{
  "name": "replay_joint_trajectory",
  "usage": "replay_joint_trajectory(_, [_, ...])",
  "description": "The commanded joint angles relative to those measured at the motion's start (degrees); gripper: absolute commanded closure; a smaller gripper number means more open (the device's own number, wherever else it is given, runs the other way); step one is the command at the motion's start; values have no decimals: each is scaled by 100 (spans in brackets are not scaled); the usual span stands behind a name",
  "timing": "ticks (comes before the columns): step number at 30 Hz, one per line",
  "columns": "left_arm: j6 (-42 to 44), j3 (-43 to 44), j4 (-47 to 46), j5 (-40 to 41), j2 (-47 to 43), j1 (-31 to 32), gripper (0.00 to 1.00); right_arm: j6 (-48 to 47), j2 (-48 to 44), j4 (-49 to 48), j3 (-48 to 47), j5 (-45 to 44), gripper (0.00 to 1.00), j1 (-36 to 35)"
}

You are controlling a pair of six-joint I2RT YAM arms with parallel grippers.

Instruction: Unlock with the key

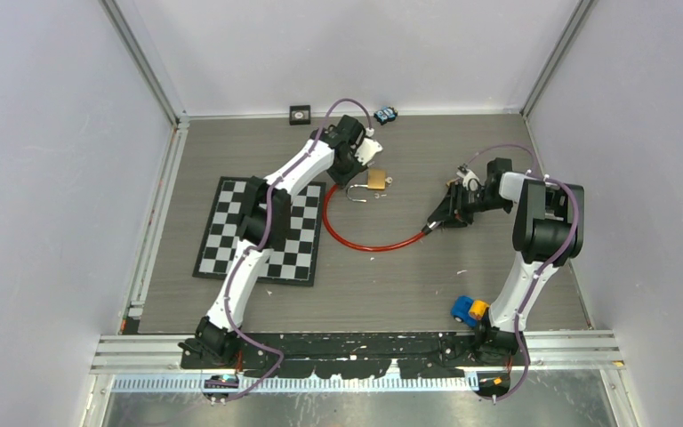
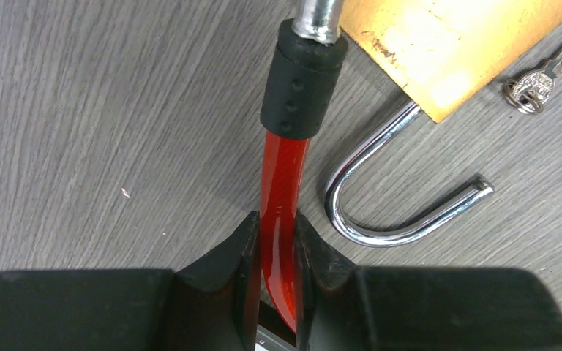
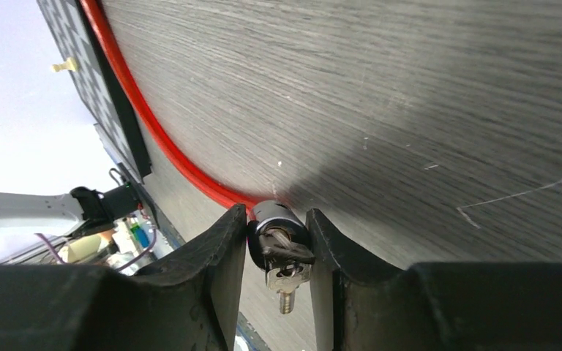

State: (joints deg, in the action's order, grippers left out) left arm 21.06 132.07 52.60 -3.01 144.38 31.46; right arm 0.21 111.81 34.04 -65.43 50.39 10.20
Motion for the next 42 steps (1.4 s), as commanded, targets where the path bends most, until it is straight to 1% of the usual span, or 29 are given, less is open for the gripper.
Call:
replay_joint_trajectory(1, [5,-11,-38,145,-63,-103,78,-327,59,-133,-231,-358,56,20])
replay_joint_trajectory(3, [-1,-50,-37,145,-65,-118,77,-373,45,-73,-265,-403,50,32])
replay_joint_trajectory(11, [95,-194,-91,253,-100,-131,76,-584,-59,270,-462,-553,36,58])
replay_joint_trajectory(21, [161,-241,-70,254,-101,-171,73,-857,-325,813,-841,-719,25,229])
replay_joint_trajectory(25, [181,-261,-74,257,-107,-184,71,-972,-474,1030,-1016,-821,24,301])
replay_joint_trajectory(33, [206,-193,-61,252,-95,-185,57,-986,-1044,1133,-1396,-1132,24,394])
replay_joint_trajectory(35, [199,-159,-54,256,-123,-184,55,-899,-1162,934,-1477,-1405,24,395])
replay_joint_trajectory(38, [162,-39,-11,251,-184,-180,47,-902,-1257,725,-1594,-1855,24,388])
replay_joint_trajectory(40, [124,27,2,170,-278,-184,38,-974,-1249,563,-1654,-2175,24,370])
replay_joint_trajectory(42, [63,29,-19,59,-447,-182,27,-1100,-1156,460,-1732,-2423,24,298])
